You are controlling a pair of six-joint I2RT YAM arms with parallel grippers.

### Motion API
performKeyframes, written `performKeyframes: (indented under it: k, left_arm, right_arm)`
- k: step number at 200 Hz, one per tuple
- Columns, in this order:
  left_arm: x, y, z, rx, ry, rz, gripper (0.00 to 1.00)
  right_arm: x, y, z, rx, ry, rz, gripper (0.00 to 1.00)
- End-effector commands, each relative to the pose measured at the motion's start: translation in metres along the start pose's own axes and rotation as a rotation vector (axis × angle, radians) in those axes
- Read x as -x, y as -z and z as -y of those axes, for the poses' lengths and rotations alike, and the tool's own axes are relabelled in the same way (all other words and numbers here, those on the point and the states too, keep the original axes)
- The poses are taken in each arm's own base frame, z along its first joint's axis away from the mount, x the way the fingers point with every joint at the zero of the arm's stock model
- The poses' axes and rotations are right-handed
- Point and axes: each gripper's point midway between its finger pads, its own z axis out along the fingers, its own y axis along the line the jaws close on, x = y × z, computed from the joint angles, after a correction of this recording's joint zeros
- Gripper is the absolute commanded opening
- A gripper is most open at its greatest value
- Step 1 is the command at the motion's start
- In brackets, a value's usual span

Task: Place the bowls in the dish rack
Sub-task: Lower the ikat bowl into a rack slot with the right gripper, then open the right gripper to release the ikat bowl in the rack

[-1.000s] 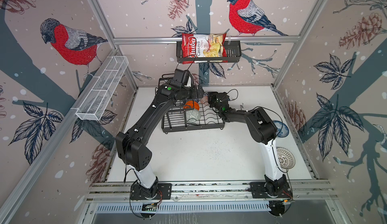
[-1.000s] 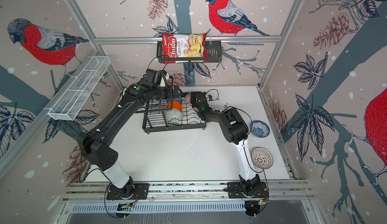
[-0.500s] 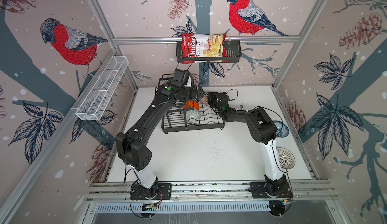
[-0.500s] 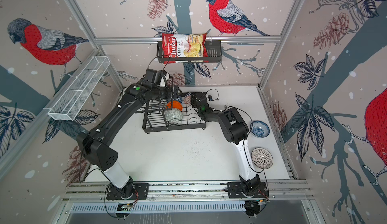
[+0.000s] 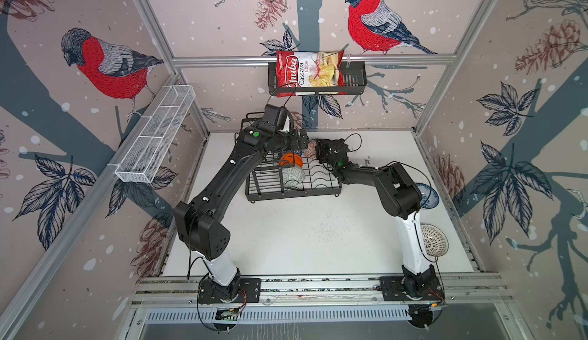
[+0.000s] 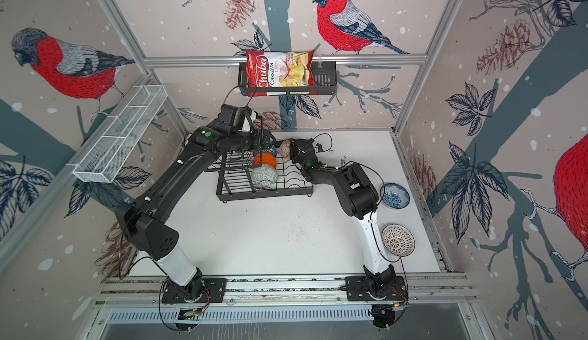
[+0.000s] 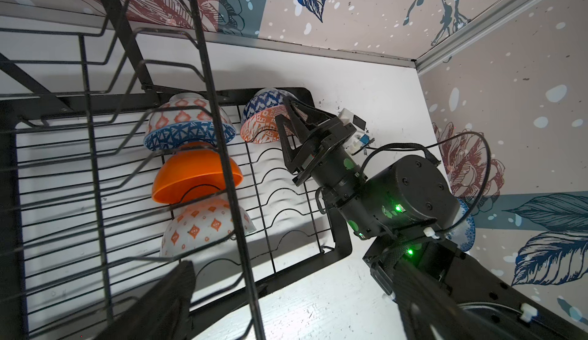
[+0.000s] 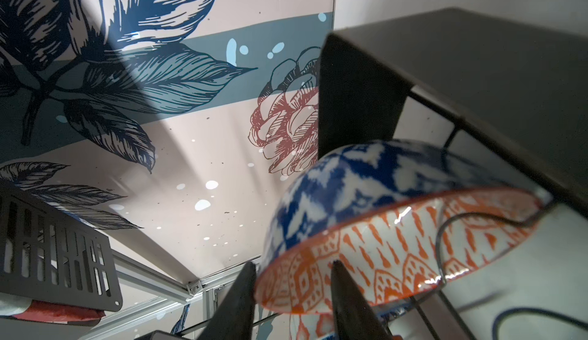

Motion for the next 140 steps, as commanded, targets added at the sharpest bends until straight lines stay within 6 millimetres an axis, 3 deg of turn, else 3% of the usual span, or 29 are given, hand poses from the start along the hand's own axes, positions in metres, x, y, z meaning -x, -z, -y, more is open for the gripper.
performKeyframes:
  k: [1,140]
  left_arm:
    - [-0.009,0.003,-0.003,0.021,0.016,-0.027,0.97]
    - [0.001,0.008,0.004,0.019,0.024,0.015,0.97]
  right_arm:
    - [-0.001,0.003,-0.012,0.033,0.013,0.000,0.40]
    - [0.006,0.017,-0.031,0.062,0.009,0.001,0.48]
